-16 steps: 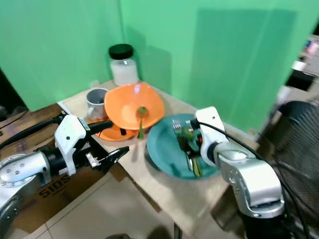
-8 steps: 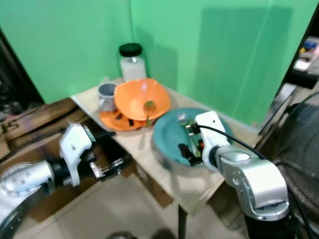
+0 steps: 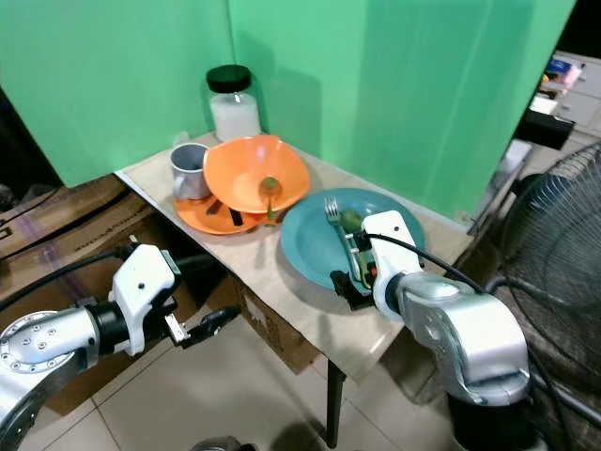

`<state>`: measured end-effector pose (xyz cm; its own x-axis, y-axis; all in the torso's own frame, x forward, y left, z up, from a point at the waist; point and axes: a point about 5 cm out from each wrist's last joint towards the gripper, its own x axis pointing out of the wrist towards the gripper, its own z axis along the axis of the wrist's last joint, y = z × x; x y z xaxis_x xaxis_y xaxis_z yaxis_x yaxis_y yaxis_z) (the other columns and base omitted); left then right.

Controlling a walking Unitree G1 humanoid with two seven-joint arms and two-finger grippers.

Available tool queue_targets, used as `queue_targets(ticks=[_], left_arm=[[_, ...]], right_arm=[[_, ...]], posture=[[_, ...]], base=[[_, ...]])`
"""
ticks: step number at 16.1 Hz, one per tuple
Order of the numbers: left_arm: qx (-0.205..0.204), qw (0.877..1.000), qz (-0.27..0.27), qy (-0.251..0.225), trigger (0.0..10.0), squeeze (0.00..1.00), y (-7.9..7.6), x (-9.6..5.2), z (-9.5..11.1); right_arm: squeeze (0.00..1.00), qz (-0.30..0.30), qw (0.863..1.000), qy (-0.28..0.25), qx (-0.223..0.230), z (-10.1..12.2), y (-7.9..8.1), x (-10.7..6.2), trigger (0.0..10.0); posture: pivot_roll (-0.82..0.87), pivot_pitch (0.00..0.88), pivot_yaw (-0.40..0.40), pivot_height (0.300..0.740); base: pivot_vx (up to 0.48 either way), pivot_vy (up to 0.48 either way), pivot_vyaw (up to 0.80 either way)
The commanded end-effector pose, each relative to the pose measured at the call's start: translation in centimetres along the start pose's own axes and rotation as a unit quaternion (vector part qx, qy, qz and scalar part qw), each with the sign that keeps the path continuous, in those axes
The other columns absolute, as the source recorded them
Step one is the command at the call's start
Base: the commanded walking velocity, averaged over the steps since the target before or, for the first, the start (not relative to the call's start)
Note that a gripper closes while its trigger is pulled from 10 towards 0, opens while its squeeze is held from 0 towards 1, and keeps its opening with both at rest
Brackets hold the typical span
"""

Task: Setting the table

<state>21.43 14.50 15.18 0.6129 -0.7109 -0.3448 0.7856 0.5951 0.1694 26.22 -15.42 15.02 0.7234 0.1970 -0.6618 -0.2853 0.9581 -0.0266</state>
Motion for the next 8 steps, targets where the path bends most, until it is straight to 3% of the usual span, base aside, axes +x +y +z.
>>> queue_targets(ticks=[1, 8], left_arm=[[0.007, 1.0, 0.0, 0.011, 10.0, 0.0, 0.0, 0.0, -0.4], [0.017, 1.0, -0.003, 0.013, 10.0, 0.0, 0.0, 0.8, -0.5]], right_arm=[[0.0, -0.01, 1.0, -0.014, 0.0, 0.7, -0.1, 0.3, 10.0], [0.0, -0.036, 0.998, -0.045, 0.018, 2.7, 0.0, 3.5, 10.0]], posture=[[0.1, 0.0, 0.071, 0.74], [0.12, 0.0, 0.046, 0.74]], base=[[0.0, 0.0, 0.0], [0.0, 0.0, 0.0]])
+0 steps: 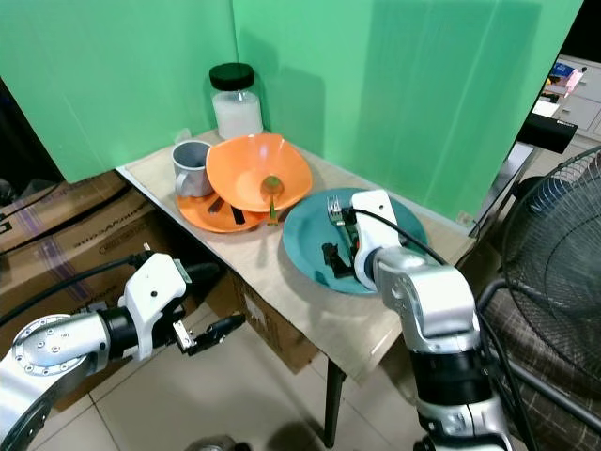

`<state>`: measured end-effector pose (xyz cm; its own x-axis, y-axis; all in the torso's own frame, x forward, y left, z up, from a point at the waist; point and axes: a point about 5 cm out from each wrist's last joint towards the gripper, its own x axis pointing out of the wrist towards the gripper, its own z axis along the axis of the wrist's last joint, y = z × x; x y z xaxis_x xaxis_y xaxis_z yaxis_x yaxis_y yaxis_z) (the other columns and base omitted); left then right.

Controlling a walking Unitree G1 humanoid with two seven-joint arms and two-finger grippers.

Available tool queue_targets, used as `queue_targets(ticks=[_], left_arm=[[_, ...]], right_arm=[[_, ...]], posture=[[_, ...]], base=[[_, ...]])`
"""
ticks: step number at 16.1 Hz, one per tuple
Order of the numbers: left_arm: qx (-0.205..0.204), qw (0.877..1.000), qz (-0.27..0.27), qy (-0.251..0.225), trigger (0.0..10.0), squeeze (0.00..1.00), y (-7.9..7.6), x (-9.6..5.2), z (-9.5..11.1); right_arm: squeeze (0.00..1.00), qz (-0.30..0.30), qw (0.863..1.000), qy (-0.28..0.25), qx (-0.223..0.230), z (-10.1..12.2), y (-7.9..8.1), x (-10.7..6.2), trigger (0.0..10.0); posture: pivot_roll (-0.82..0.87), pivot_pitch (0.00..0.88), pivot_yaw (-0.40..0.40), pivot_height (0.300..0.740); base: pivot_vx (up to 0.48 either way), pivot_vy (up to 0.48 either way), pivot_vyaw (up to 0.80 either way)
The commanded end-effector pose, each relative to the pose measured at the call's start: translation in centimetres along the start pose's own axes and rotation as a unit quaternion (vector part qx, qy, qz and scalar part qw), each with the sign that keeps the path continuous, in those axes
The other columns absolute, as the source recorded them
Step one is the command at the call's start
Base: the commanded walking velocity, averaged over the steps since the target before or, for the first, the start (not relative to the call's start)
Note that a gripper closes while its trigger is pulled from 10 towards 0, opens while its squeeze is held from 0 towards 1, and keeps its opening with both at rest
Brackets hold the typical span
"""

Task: Setting the table

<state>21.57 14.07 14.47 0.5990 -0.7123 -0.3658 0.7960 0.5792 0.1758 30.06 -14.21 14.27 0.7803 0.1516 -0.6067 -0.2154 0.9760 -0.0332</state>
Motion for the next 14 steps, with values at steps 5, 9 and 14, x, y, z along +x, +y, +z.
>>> queue_targets(ticks=[5, 9, 14], left_arm=[[0.018, 1.0, 0.008, 0.001, 10.0, 0.0, 0.6, 0.4, 0.1], [0.02, 1.0, 0.006, -0.003, 10.0, 0.0, 0.5, 0.6, 0.2], [0.02, 1.0, 0.007, -0.005, 10.0, 0.0, 0.5, 0.7, 0.2]], right_arm=[[0.0, -0.034, 0.999, -0.01, -0.001, 0.5, -1.0, 1.7, 10.0], [0.0, -0.07, 0.998, -0.007, 0.004, 0.4, -2.6, 2.5, 8.4], [0.0, -0.069, 0.998, 0.006, 0.0, 0.2, -3.6, 2.6, 6.5]], posture=[[0.12, 0.0, 0.04, 0.74], [0.12, 0.0, 0.04, 0.74], [0.12, 0.0, 0.038, 0.74]], base=[[0.0, 0.0, 0.0], [0.0, 0.0, 0.0], [0.0, 0.0, 0.0]])
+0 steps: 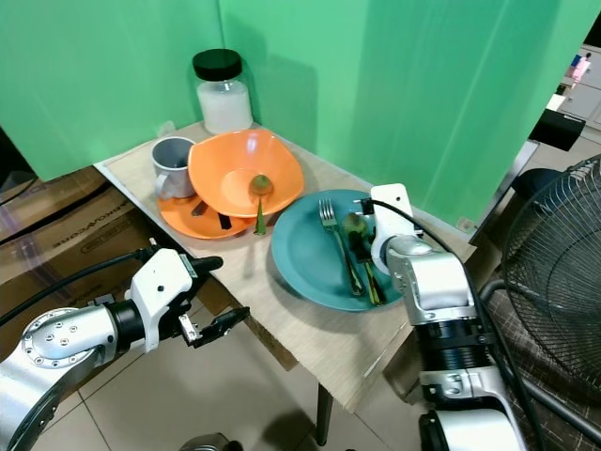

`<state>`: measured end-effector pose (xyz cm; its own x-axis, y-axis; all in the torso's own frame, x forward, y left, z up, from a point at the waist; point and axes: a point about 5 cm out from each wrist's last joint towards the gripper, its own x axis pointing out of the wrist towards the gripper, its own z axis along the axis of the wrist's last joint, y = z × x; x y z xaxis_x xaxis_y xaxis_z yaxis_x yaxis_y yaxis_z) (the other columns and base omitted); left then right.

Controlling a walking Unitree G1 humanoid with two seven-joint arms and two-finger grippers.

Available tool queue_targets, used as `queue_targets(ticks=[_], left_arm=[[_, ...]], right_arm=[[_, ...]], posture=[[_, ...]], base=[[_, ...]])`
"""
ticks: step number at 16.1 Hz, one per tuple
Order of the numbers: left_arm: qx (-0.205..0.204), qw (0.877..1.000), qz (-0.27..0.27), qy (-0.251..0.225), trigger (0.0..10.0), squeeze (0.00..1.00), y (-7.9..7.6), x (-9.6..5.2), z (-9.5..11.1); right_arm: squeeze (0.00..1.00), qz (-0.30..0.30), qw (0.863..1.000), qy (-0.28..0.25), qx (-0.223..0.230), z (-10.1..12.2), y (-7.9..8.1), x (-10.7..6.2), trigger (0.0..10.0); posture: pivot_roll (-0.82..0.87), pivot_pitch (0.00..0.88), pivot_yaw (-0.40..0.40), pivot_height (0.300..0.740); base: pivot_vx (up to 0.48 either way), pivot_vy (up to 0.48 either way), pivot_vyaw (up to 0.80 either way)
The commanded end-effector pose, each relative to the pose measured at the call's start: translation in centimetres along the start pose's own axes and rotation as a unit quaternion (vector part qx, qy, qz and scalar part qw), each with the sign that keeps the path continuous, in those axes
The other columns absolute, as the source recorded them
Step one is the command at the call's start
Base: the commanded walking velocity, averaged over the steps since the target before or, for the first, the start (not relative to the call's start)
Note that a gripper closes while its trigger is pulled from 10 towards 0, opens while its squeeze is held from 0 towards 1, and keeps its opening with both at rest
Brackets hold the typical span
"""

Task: Setting the table

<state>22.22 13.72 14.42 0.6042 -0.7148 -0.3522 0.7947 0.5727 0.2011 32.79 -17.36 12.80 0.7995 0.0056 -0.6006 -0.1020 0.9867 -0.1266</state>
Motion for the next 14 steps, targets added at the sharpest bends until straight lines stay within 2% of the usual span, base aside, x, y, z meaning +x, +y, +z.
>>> queue_targets(ticks=[1, 10, 11, 12, 13, 14], left_arm=[[0.007, 1.0, 0.004, 0.0, 10.0, 0.0, 0.26, 0.07, 0.07], [0.003, 1.0, -0.003, -0.007, 10.0, 0.0, 0.21, 0.32, 0.22], [0.003, 1.0, -0.003, -0.007, 10.0, 0.0, 0.21, 0.33, 0.23], [0.003, 1.0, -0.003, -0.007, 10.0, 0.0, 0.21, 0.34, 0.24], [0.003, 1.0, -0.003, -0.007, 10.0, 0.0, 0.2, 0.34, 0.24], [0.003, 1.0, -0.003, -0.008, 10.0, 0.0, 0.19, 0.35, 0.24]], right_arm=[[0.0, 0.009, 1.0, 0.004, 0.005, 0.29, -0.06, -0.06, 10.0], [0.0, 0.027, 0.999, 0.031, -0.031, 0.02, -0.36, -0.68, 10.0], [0.0, 0.021, 0.998, 0.03, -0.041, 0.0, -0.31, -0.63, 7.5], [0.0, 0.019, 0.998, 0.03, -0.044, 0.0, -0.25, -0.62, 4.3], [0.0, 0.02, 0.998, 0.035, -0.049, -0.05, -0.05, -0.64, 1.6], [0.0, 0.022, 0.998, 0.04, -0.052, -0.13, 0.04, -0.65, 0.8]], posture=[[0.11, 0.0, 0.039, 0.74], [0.11, 0.0, 0.041, 0.74], [0.11, 0.0, 0.039, 0.74], [0.11, 0.0, 0.039, 0.74], [0.11, 0.0, 0.039, 0.74], [0.11, 0.0, 0.038, 0.74]], base=[[0.0, 0.0, 0.0], [0.0, 0.0, 0.0], [0.0, 0.0, 0.0], [0.0, 0.0, 0.0], [0.0, 0.0, 0.0], [0.0, 0.0, 0.0]])
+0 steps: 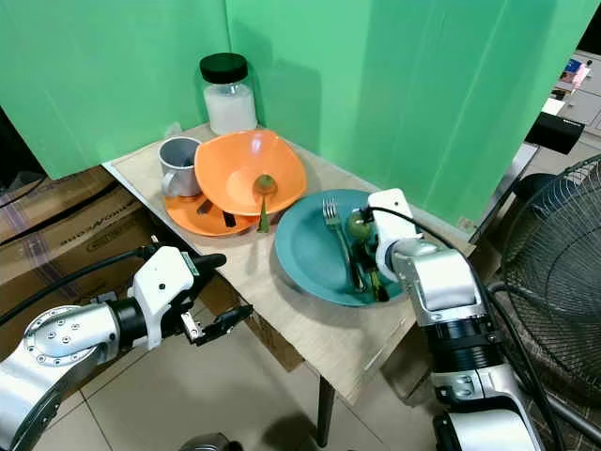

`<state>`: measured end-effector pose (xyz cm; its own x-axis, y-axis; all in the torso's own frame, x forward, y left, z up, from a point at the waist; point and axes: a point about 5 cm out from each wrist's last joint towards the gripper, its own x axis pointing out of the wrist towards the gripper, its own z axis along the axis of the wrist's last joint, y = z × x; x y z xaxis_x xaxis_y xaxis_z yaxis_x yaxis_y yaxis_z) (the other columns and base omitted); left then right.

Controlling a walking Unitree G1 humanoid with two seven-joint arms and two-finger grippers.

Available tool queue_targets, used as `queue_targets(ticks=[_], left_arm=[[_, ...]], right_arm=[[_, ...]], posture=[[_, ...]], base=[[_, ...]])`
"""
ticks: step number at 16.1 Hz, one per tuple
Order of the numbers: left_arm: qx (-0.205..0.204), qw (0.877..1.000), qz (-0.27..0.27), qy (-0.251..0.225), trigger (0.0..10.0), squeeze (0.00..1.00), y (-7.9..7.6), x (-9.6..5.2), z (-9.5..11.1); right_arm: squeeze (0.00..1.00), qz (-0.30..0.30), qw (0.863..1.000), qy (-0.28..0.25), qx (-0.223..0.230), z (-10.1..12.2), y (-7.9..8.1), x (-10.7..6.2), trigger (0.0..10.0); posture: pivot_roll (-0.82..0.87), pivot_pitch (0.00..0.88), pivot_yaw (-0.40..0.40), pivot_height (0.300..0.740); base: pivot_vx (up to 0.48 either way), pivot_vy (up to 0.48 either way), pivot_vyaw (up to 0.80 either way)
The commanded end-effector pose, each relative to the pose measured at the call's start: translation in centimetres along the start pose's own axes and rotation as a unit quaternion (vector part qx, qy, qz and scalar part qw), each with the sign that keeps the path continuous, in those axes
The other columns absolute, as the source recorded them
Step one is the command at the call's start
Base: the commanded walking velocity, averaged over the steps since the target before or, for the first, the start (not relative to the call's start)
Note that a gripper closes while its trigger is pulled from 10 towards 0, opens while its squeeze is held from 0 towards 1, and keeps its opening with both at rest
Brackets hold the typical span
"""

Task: Setting the table

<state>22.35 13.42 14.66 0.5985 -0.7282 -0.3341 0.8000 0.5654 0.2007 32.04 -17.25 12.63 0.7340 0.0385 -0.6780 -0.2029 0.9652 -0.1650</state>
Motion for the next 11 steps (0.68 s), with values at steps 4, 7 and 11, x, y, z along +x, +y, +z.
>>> queue_targets(ticks=[4, 7, 11], left_arm=[[0.0, 1.0, -0.001, 0.004, 10.0, 0.0, 0.16, 0.18, -0.1], [0.001, 1.0, -0.001, 0.004, 10.0, 0.0, 0.17, 0.17, -0.1], [0.001, 1.0, 0.001, 0.004, 10.0, 0.0, 0.21, 0.17, -0.12]], right_arm=[[0.0, -0.002, 1.0, 0.013, -0.015, 0.0, 0.03, -0.04, 1.6], [0.0, 0.0, 1.0, 0.014, -0.019, 0.09, 0.15, -0.05, 0.3], [0.0, 0.006, 1.0, 0.013, -0.019, 0.14, 0.33, -0.02, 0.0]], posture=[[0.11, 0.0, 0.038, 0.74], [0.11, 0.0, 0.037, 0.74], [0.11, 0.0, 0.034, 0.74]], base=[[0.0, 0.0, 0.0], [0.0, 0.0, 0.0], [0.0, 0.0, 0.0]])
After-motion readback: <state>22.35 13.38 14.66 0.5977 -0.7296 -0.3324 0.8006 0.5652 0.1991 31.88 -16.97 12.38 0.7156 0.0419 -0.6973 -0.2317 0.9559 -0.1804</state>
